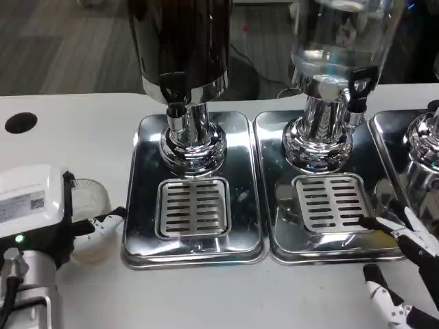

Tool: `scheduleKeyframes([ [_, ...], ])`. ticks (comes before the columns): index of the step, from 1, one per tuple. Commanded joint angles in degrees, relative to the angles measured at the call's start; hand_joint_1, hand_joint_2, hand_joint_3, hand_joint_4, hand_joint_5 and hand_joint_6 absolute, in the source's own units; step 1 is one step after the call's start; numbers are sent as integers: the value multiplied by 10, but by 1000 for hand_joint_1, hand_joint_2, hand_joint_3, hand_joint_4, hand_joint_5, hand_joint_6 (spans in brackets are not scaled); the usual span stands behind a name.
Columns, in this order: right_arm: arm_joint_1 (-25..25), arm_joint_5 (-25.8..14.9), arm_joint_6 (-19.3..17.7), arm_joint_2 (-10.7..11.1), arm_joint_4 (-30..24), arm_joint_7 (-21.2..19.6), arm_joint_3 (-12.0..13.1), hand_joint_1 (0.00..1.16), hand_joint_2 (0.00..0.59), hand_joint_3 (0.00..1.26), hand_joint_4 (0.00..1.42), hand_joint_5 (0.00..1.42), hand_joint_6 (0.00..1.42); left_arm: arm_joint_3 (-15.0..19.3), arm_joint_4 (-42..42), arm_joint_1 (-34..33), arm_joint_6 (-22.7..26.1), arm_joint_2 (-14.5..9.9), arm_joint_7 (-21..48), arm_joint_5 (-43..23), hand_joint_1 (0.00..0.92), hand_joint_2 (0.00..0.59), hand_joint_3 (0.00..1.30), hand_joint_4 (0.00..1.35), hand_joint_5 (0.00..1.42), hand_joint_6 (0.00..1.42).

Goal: Grasp the cup under the faucet to collect the drink, then remove the cup.

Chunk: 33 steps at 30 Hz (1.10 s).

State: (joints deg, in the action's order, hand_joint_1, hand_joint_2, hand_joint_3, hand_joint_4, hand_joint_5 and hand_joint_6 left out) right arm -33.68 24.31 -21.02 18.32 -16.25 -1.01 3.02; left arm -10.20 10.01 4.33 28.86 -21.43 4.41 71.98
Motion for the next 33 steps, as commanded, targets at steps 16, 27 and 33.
scheduleKeyframes([
  [16, 16, 6, 4, -1, 6, 5, -17, 586, 423, 226, 0, 0, 0, 28, 27, 20, -13, -9, -48, -43, 283, 161, 498, 580, 757, 849],
  [27, 14, 7, 3, -2, -5, 4, -19, 577, 413, 222, 0, 0, 0, 31, 74, 12, -23, -3, -29, -46, 280, 158, 504, 587, 765, 853],
  [33, 13, -2, 4, 1, -15, 8, -11, 574, 411, 222, 0, 0, 0, 23, 78, -1, -24, 7, -22, -46, 280, 157, 505, 588, 766, 856],
])
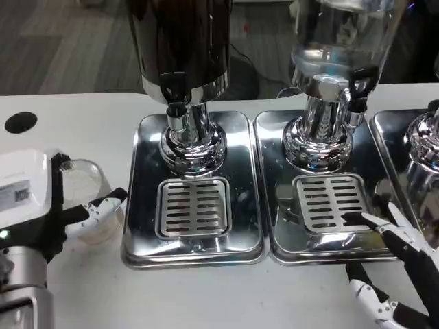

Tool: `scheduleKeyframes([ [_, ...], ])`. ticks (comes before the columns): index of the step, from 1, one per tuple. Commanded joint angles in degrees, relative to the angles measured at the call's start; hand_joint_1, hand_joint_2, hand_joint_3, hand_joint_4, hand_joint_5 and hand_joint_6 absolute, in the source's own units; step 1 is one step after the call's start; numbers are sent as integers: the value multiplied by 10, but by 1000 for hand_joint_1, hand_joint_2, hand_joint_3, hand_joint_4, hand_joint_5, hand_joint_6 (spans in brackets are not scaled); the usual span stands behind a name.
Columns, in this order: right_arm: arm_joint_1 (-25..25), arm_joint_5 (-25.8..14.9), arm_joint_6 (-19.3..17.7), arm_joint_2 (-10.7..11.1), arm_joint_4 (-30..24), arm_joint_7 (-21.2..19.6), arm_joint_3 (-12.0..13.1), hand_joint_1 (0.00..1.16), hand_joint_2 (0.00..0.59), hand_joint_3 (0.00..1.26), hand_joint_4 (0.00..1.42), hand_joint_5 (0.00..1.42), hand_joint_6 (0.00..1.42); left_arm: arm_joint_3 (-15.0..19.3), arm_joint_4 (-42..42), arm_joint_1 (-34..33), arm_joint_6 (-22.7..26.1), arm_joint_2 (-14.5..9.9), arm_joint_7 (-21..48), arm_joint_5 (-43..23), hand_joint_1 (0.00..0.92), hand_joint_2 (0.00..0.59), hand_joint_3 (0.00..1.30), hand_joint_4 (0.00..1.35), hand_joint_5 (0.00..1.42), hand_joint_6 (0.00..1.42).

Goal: Grasp the cup under the faucet to collect the drink, then remove the cup.

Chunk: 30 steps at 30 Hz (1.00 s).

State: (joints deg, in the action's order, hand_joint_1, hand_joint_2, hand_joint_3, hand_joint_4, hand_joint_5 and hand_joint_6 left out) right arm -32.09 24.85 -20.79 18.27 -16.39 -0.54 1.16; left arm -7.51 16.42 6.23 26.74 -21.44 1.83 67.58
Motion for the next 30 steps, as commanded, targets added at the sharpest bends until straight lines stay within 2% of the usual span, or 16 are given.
scheduleKeyframes([
  [1, -3, -8, 1, 1, -14, 4, 9, 574, 411, 222, 0, 0, 0, -7, 13, -23, -3, 10, 3, -2, 280, 157, 505, 588, 766, 857],
  [22, -12, -37, -22, 13, 8, 6, 33, 582, 401, 222, 0, 0, 0, -83, -49, -99, 5, 82, -10, 12, 277, 154, 505, 588, 766, 862],
  [30, -9, -48, -26, 17, 13, 11, 42, 584, 403, 222, 0, 0, 0, -98, -82, -121, 10, 97, -22, 11, 274, 152, 505, 588, 766, 864],
])
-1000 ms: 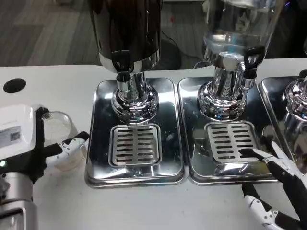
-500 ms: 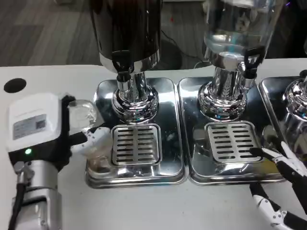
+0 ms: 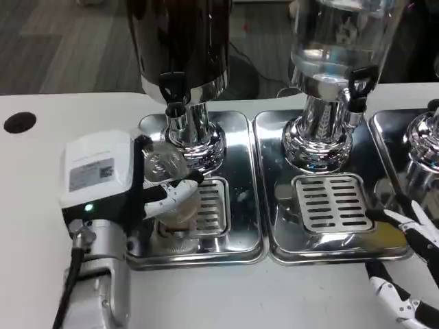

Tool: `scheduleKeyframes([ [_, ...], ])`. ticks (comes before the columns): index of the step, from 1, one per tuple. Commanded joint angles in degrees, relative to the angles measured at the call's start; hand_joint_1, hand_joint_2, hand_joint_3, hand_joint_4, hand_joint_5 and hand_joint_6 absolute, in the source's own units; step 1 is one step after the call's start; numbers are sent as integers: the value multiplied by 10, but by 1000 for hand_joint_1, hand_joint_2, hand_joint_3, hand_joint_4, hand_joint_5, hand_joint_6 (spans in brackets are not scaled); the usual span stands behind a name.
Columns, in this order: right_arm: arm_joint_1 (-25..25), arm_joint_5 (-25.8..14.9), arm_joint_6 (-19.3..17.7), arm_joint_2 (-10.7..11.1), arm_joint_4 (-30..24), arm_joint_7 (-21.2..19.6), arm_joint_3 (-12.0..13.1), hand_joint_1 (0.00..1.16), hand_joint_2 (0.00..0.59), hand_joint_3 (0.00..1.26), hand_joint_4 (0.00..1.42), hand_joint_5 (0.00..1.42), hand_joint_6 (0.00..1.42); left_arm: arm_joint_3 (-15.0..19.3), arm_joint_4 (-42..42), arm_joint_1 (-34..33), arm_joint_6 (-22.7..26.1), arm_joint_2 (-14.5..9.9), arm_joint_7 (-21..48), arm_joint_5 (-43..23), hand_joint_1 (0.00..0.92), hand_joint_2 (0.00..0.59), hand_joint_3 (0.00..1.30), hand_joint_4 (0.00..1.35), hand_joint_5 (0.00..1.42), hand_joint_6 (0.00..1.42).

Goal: Grasp the cup under the faucet to collect the drink, then remove the cup.

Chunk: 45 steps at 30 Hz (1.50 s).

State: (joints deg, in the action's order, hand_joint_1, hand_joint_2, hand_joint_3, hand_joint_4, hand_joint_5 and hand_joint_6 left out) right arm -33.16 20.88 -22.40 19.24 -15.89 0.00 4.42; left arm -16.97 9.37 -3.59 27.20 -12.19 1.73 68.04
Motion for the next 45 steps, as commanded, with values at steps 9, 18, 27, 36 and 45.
scheduleKeyframes([
  [9, 8, -17, -13, 10, 16, 10, 12, 592, 407, 221, 0, 0, 0, -5, -43, -44, 10, 13, -34, 0, 273, 152, 505, 588, 766, 867],
  [18, 16, -23, -12, 12, 17, 17, 16, 591, 402, 221, 0, 0, 0, -6, -72, -59, 7, 26, -58, -13, 273, 152, 484, 556, 766, 871],
  [27, 22, -33, -15, 18, 28, 23, 22, 589, 401, 221, 0, 0, 0, -17, -110, -83, 4, 39, -82, -36, 272, 152, 483, 552, 766, 873],
  [36, 29, -43, -19, 24, 42, 26, 29, 589, 401, 221, 0, 0, 0, -30, -146, -103, 6, 46, -98, -58, 240, 141, 483, 548, 750, 876],
  [45, 36, -50, -25, 24, 49, 30, 34, 599, 400, 223, 0, 0, 0, -31, -151, -111, 9, 41, -89, -75, 95, 76, 432, 487, 713, 841],
])
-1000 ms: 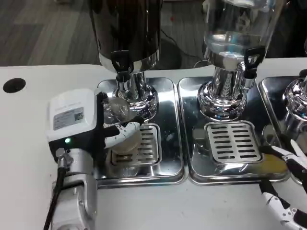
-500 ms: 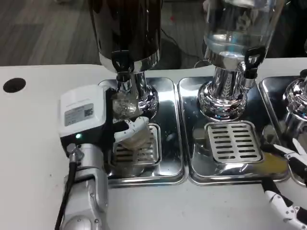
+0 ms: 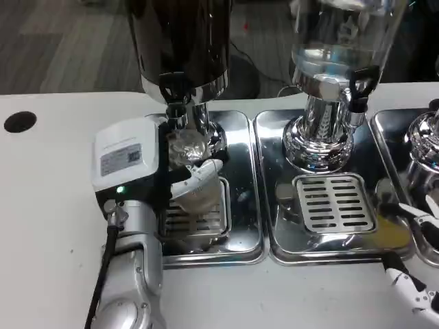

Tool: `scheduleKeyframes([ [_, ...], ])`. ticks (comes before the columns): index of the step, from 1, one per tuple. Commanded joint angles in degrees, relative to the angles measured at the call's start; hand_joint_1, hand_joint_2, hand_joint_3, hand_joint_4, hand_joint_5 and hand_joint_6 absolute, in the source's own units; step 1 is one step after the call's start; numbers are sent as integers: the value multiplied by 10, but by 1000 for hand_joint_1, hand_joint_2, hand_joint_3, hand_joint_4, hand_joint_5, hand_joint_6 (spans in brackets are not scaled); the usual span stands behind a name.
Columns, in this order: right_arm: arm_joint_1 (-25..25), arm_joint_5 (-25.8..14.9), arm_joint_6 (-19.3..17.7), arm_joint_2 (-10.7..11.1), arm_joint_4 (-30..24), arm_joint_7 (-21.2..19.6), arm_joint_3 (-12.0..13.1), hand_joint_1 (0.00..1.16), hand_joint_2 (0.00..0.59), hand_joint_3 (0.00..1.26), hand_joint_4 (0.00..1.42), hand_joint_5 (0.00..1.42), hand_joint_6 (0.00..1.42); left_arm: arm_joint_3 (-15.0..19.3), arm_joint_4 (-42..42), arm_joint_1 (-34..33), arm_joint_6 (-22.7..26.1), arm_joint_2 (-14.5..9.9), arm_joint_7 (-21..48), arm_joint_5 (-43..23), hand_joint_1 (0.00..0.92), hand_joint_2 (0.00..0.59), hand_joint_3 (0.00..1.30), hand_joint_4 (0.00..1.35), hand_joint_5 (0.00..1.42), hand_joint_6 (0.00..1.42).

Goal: Grasp the cup under the faucet to collect the drink, then remove the cup.

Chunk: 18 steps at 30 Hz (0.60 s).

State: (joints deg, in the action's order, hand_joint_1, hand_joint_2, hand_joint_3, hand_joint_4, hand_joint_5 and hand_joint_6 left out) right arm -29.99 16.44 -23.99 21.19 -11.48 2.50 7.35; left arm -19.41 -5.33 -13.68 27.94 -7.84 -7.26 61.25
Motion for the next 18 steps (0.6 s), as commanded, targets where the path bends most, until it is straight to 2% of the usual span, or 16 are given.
scheduleKeyframes([
  [1, 5, -6, -10, 4, 5, 6, 5, 600, 399, 224, 0, 0, 0, -6, -2, -10, 2, -4, 3, -8, 95, 75, 430, 486, 712, 841],
  [14, 9, -1, -7, -1, 5, 8, -1, 611, 397, 230, 0, 0, 0, -5, 24, 8, 4, -19, 10, -11, 93, 76, 417, 470, 702, 840],
  [18, 10, 1, -5, -3, 2, 10, -5, 613, 397, 231, 0, 0, 0, 3, 49, 22, 3, -27, 10, -15, 82, 71, 399, 406, 684, 840],
])
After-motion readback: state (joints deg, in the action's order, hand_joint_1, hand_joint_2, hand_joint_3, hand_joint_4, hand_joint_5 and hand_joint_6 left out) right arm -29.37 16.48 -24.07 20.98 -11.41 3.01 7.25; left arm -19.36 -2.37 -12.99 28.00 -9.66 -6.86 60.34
